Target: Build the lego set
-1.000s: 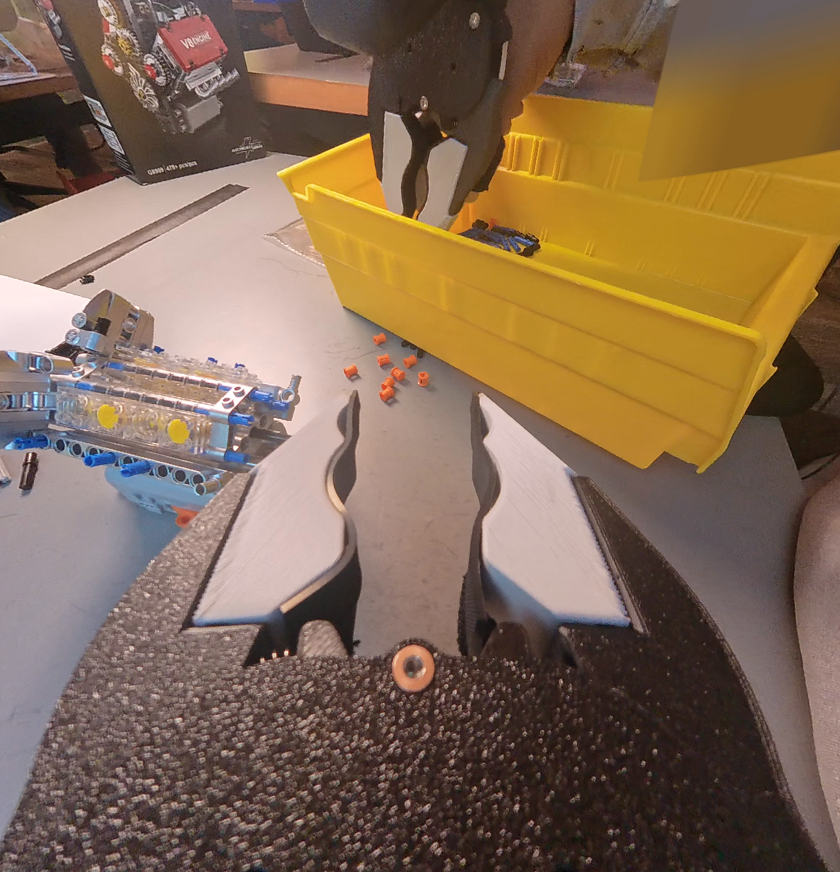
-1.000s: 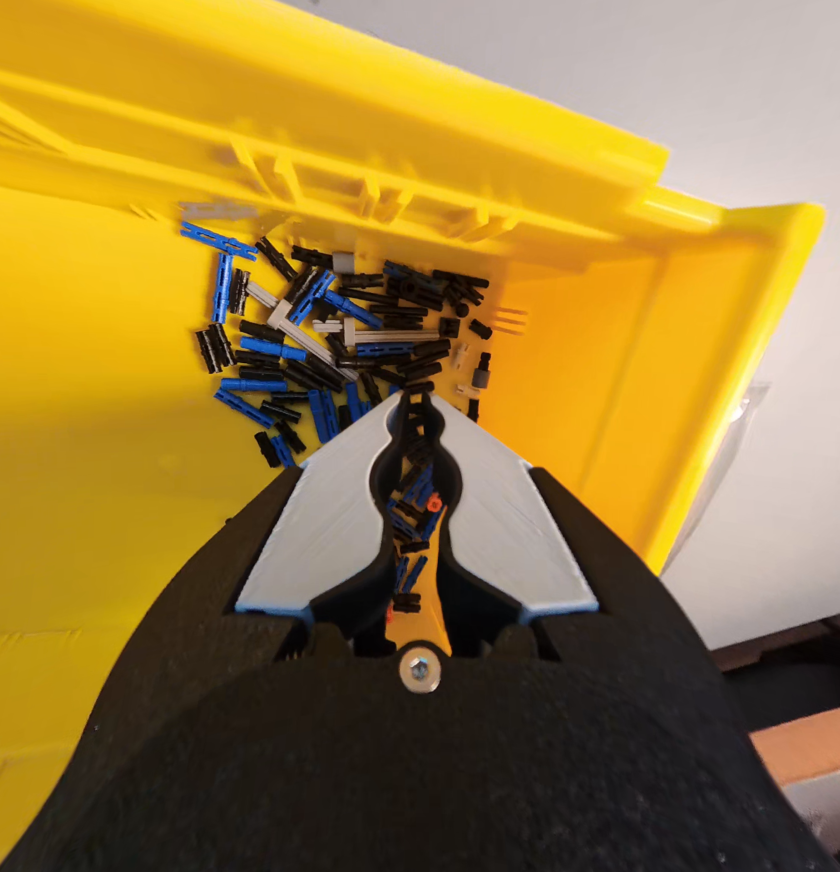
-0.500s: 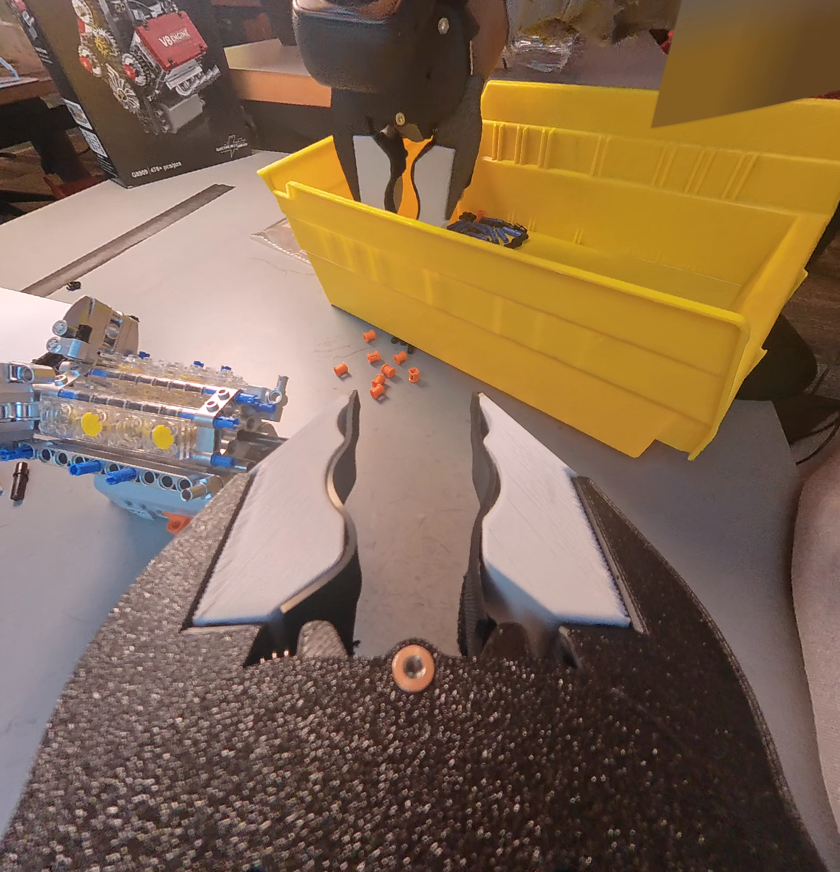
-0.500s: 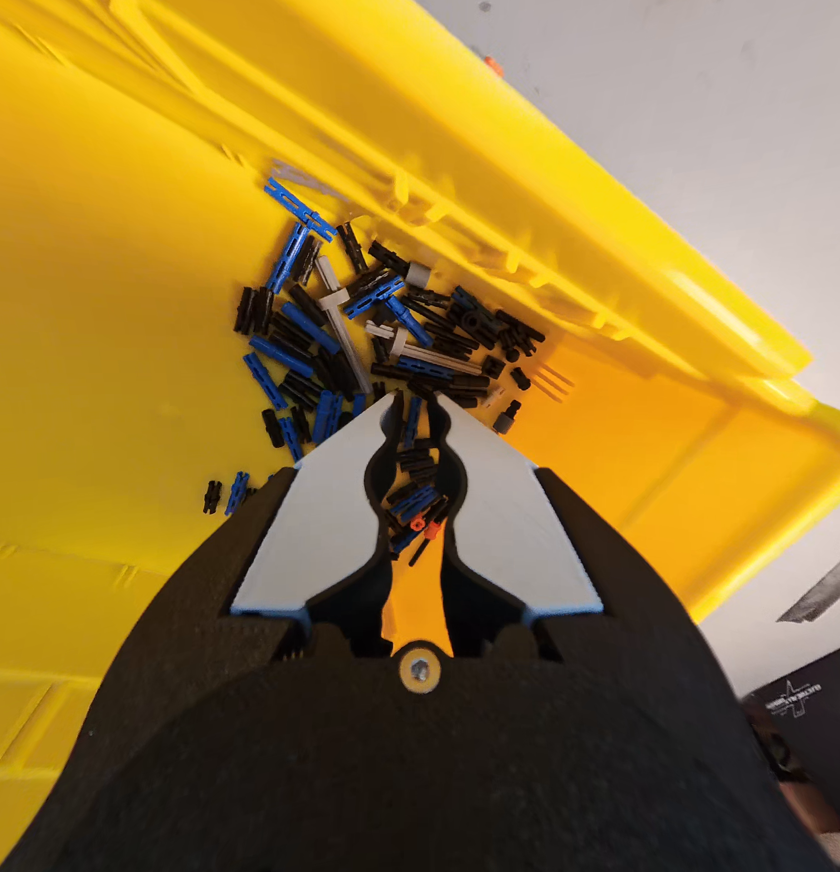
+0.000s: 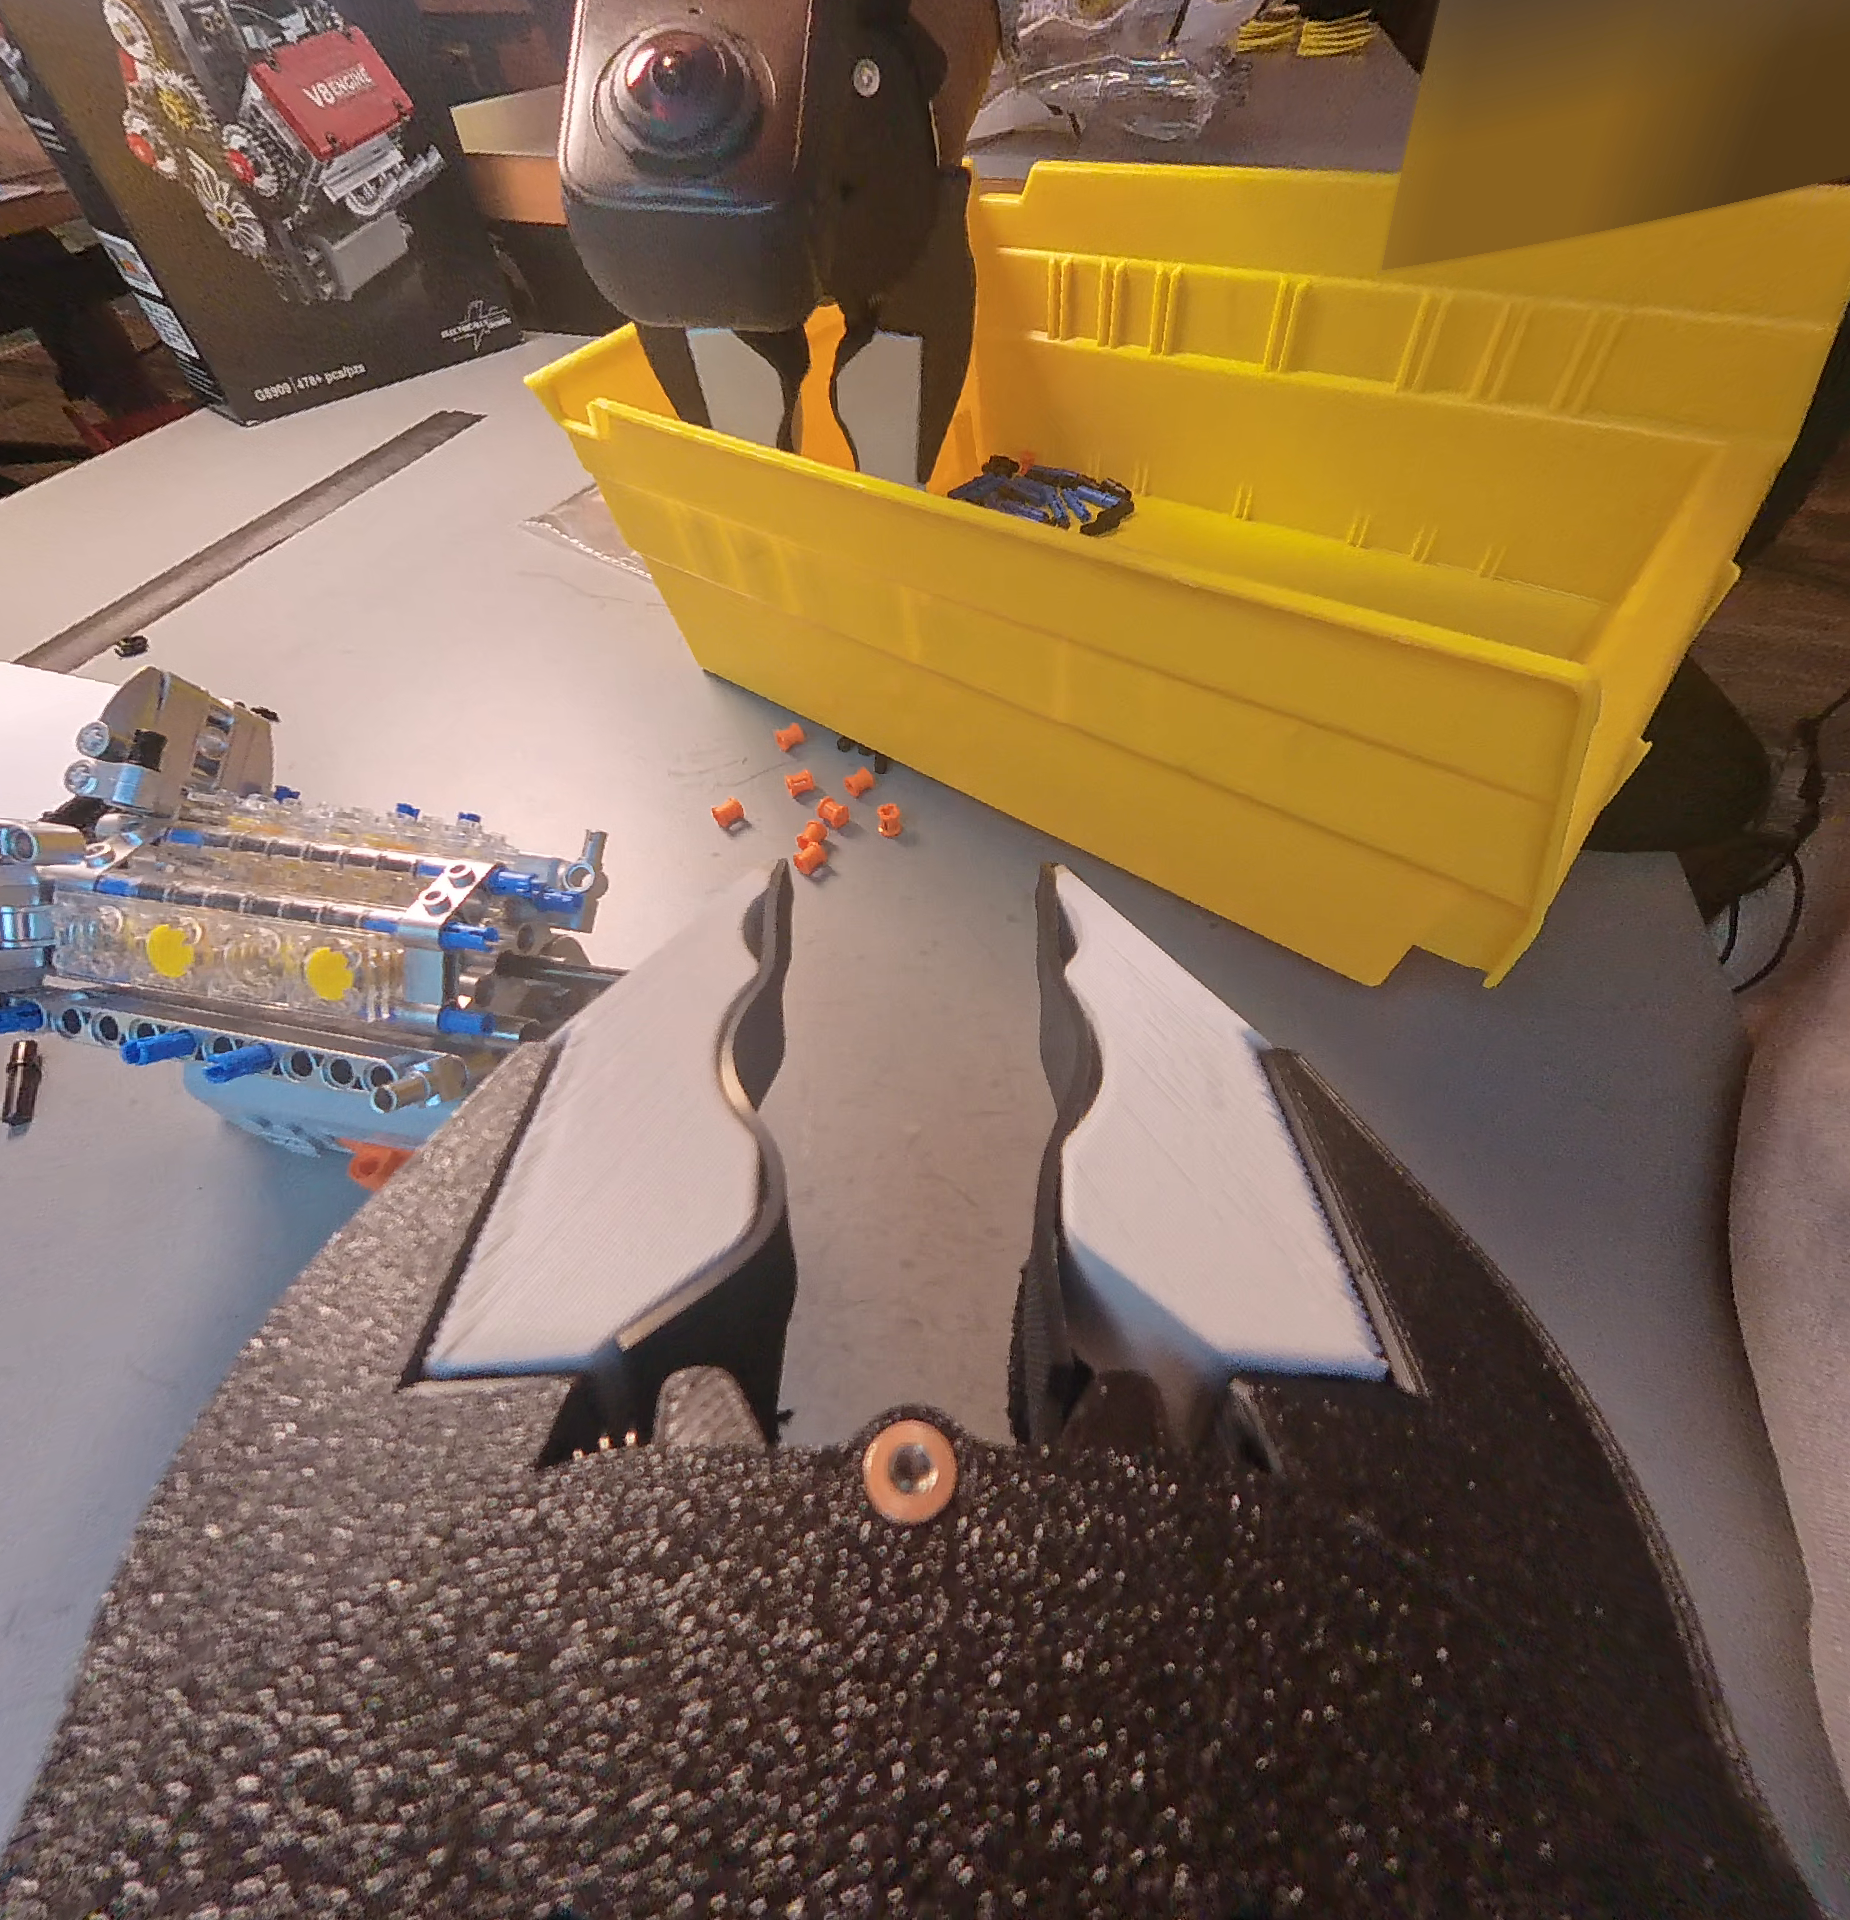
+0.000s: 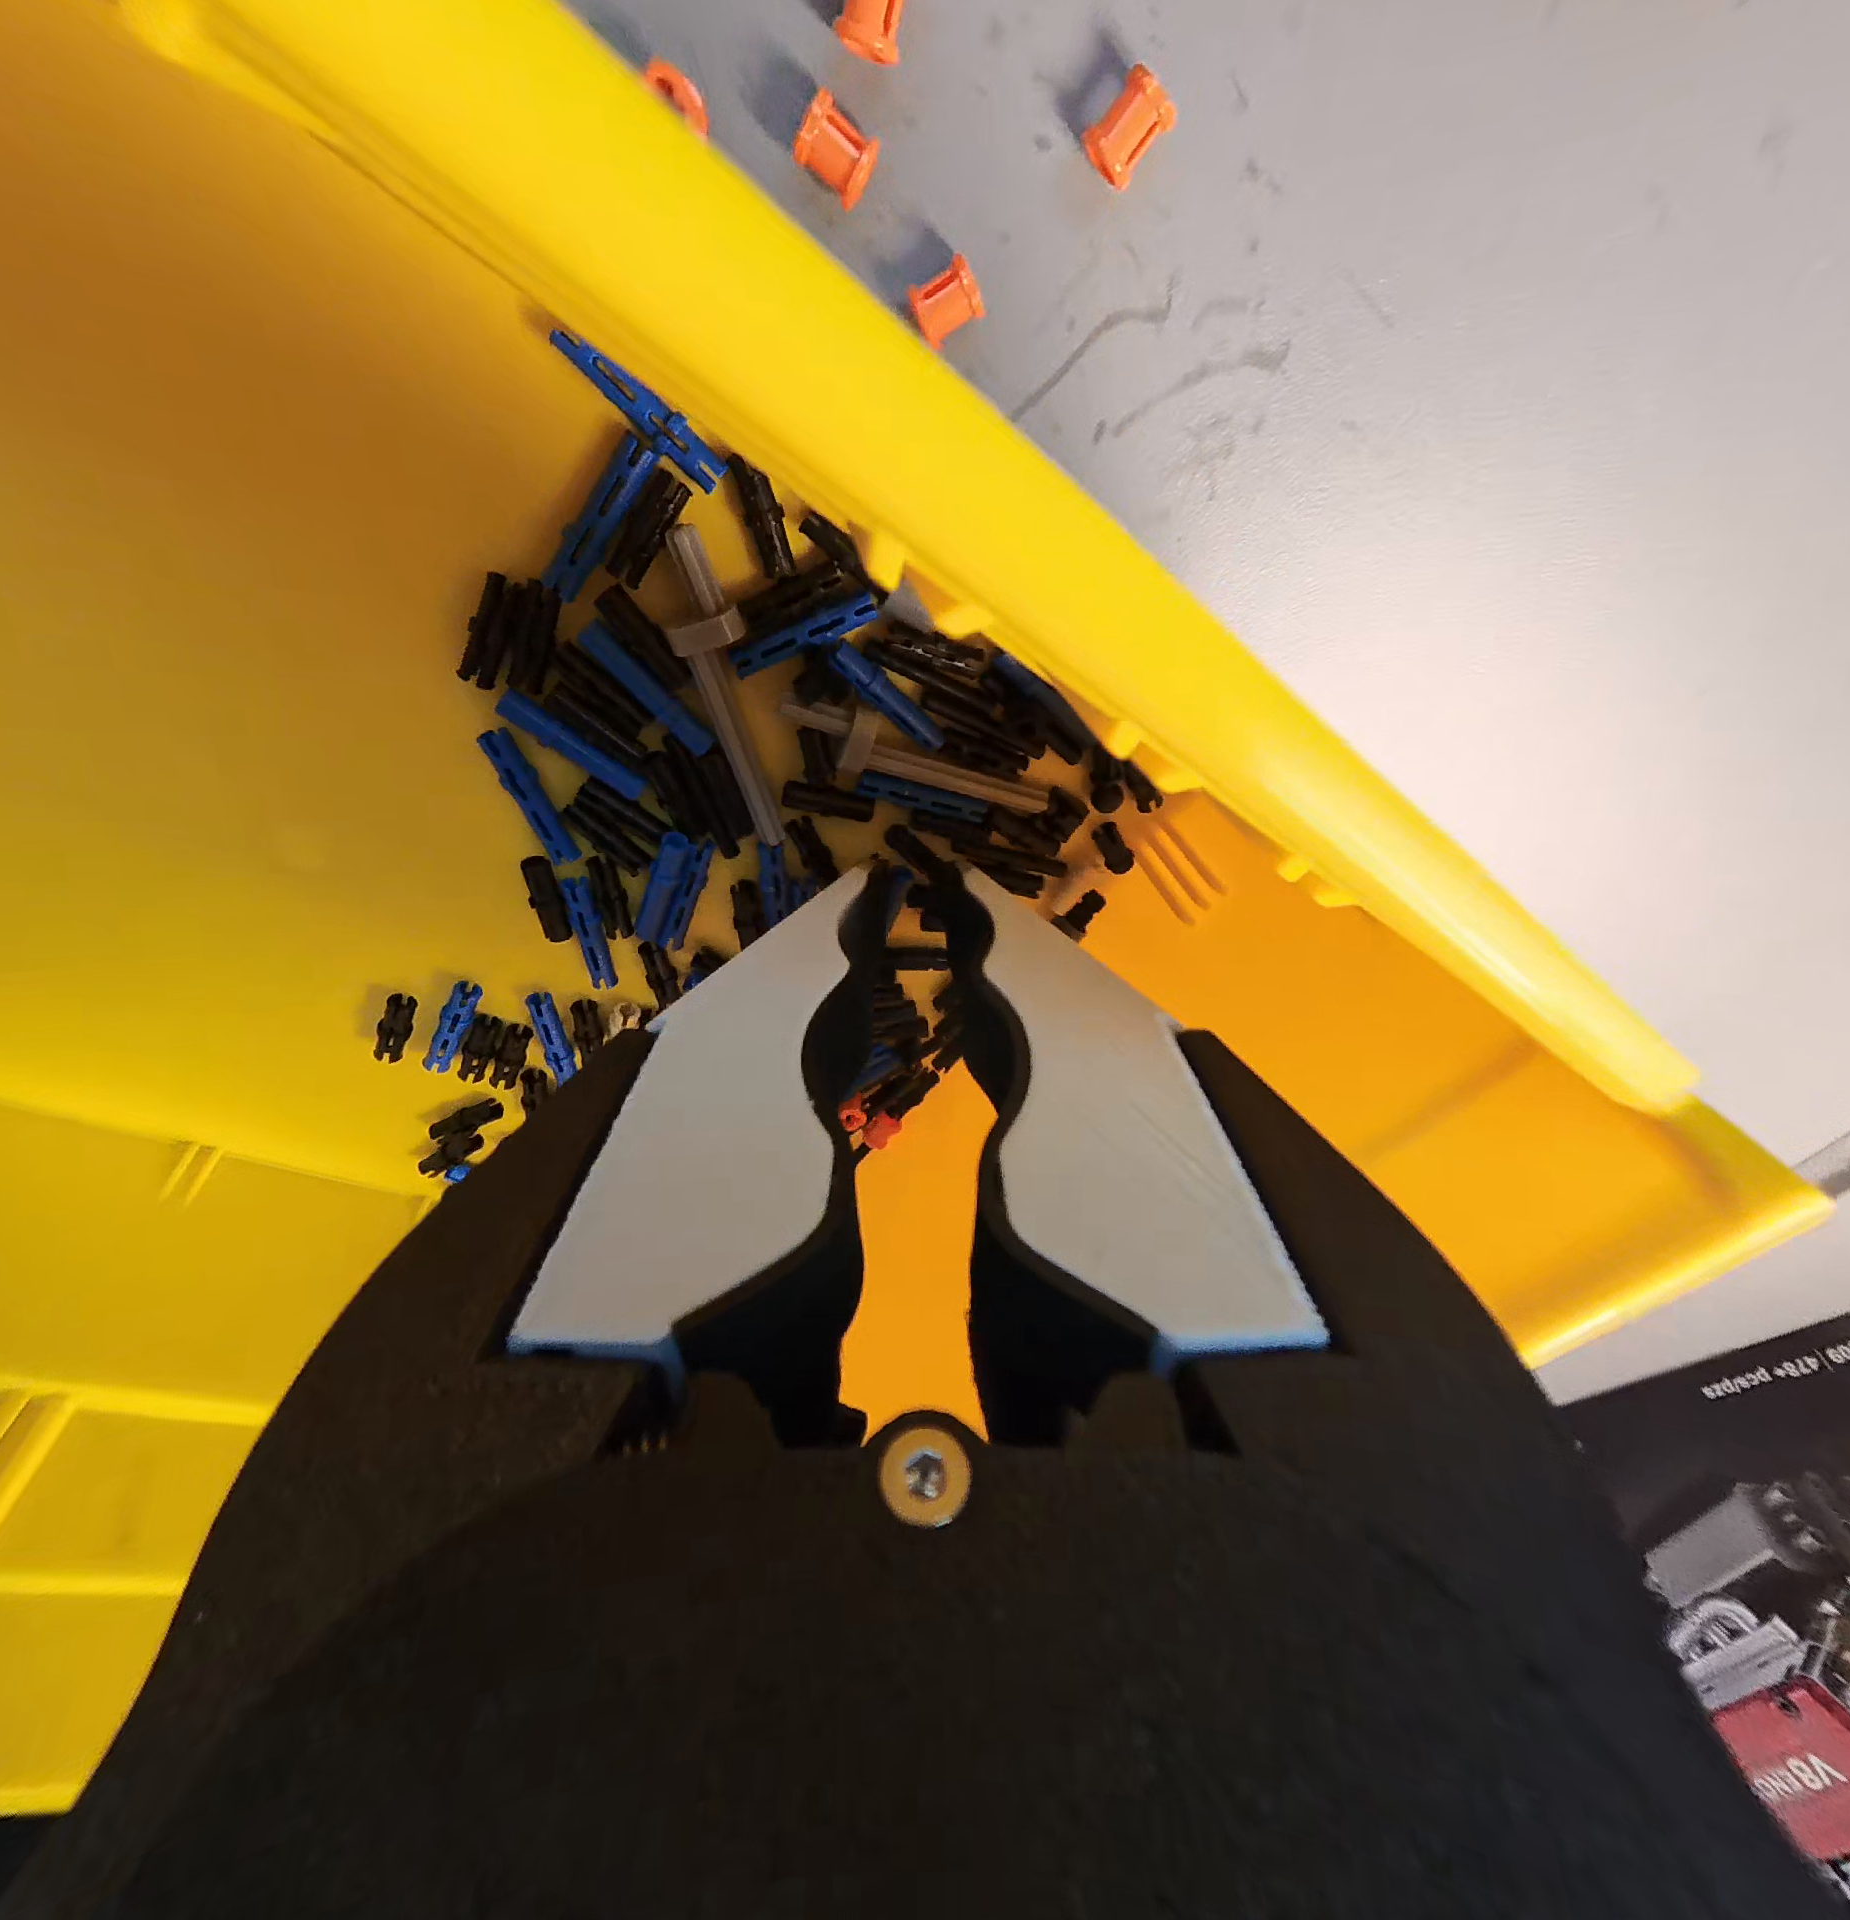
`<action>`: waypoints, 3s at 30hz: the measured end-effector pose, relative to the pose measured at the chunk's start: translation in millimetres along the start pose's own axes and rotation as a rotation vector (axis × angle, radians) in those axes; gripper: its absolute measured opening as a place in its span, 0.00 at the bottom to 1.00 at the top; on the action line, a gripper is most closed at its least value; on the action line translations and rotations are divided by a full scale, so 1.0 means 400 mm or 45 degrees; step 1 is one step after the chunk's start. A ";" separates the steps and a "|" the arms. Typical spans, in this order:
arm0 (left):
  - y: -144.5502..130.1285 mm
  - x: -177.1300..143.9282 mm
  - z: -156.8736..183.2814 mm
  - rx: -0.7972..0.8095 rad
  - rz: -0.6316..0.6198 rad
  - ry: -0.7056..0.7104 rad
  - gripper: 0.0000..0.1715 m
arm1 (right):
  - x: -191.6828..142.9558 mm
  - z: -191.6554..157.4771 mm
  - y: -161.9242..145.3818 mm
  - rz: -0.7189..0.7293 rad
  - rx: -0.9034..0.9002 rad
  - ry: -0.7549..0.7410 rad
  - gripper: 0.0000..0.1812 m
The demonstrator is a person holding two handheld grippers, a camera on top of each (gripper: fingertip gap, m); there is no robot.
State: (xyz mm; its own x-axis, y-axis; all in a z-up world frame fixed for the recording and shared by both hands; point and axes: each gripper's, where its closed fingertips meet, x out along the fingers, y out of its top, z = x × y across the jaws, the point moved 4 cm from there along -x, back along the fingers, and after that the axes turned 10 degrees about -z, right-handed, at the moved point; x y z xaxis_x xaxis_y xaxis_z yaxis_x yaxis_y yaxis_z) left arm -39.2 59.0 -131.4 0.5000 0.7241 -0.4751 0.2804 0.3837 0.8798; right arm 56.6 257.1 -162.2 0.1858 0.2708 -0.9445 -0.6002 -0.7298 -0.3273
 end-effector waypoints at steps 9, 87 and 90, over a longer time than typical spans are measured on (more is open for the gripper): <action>0.000 0.001 0.003 0.004 -0.001 -0.012 0.26 | 0.002 -0.007 0.000 -0.002 -0.024 0.027 0.04; 0.014 -0.032 0.135 0.211 -0.009 -0.153 0.26 | -0.029 0.103 0.208 -0.364 0.581 0.613 0.11; -0.002 -0.031 0.148 0.230 -0.031 -0.164 0.26 | -0.027 0.105 0.207 -0.372 0.627 0.576 0.09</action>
State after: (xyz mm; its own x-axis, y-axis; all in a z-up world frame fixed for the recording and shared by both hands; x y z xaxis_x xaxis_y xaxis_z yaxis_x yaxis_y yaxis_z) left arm 2.8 15.8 -126.9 0.5885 0.6325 -0.5036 0.4300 0.2826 0.8575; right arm -27.7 219.9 -178.1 0.6315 0.0477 -0.7739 -0.7374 -0.2714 -0.6185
